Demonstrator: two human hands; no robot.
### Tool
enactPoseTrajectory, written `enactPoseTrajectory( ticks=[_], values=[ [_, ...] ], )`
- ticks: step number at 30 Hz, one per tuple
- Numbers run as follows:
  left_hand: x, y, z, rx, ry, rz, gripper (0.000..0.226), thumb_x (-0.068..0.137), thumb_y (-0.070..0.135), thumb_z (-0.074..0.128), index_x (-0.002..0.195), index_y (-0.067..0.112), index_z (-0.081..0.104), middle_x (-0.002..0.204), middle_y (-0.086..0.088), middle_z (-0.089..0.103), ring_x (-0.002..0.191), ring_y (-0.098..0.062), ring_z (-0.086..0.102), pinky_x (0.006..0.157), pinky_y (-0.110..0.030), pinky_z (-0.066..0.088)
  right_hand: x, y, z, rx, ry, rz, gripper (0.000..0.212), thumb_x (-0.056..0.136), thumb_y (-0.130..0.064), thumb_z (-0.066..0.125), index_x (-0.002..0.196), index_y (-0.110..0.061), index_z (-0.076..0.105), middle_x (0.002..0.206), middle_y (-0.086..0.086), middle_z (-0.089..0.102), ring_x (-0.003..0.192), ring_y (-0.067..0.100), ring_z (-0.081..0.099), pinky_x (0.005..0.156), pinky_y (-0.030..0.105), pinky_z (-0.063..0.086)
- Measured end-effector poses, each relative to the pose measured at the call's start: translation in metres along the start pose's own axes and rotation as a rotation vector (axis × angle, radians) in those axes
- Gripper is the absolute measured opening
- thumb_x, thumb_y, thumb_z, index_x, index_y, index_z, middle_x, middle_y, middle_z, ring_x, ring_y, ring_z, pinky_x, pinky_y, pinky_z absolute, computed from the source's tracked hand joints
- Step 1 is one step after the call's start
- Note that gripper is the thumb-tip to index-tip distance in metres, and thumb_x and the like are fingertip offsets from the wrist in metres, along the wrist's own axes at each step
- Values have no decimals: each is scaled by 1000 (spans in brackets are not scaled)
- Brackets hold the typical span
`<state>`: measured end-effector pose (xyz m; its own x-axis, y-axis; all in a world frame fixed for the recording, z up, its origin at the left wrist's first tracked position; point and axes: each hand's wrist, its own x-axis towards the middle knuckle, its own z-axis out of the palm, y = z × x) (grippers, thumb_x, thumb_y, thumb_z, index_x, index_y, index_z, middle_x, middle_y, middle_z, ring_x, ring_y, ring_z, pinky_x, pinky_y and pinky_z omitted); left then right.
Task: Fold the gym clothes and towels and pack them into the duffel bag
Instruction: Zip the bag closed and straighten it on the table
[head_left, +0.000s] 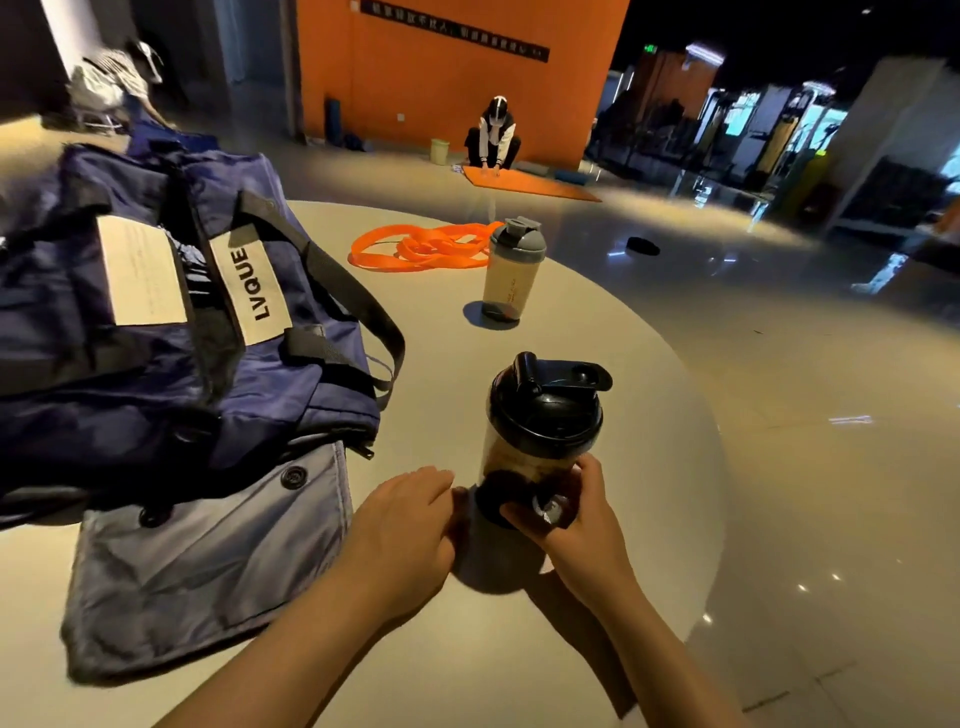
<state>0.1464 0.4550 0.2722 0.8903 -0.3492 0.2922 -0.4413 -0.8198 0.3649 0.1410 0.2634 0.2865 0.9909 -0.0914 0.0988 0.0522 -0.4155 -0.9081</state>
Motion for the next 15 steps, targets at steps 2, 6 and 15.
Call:
enactPoseTrajectory(
  ticks=[2, 6, 15],
  values=[
    [-21, -2, -13, 20, 63, 87, 32, 87, 34, 42, 91, 18, 70, 92, 3, 68, 76, -12, 64, 70, -32, 59, -17, -6, -2, 64, -22, -4, 97, 71, -19, 81, 135, -49, 15, 129, -17, 44, 116, 8, 45, 96, 27, 42],
    [-42, -29, -61, 99, 406, 140, 30, 88, 32, 51, 94, 15, 75, 99, 0, 72, 88, -17, 68, 80, -33, 53, -37, -39, -14, 95, 86, -113, 109, 60, -42, 85, 132, -65, 7, 146, -15, 27, 128, 7, 34, 99, 22, 33],
    [-34, -163, -104, 486, 0, 74, 65, 76, 42, 76, 135, 30, 53, 142, 4, 50, 126, -22, 52, 103, -50, 37, -15, -104, -14, -692, 159, -441, 89, 66, -74, 53, 142, -27, 41, 147, 2, 40, 138, 27, 29, 110, 49, 32]
  ],
)
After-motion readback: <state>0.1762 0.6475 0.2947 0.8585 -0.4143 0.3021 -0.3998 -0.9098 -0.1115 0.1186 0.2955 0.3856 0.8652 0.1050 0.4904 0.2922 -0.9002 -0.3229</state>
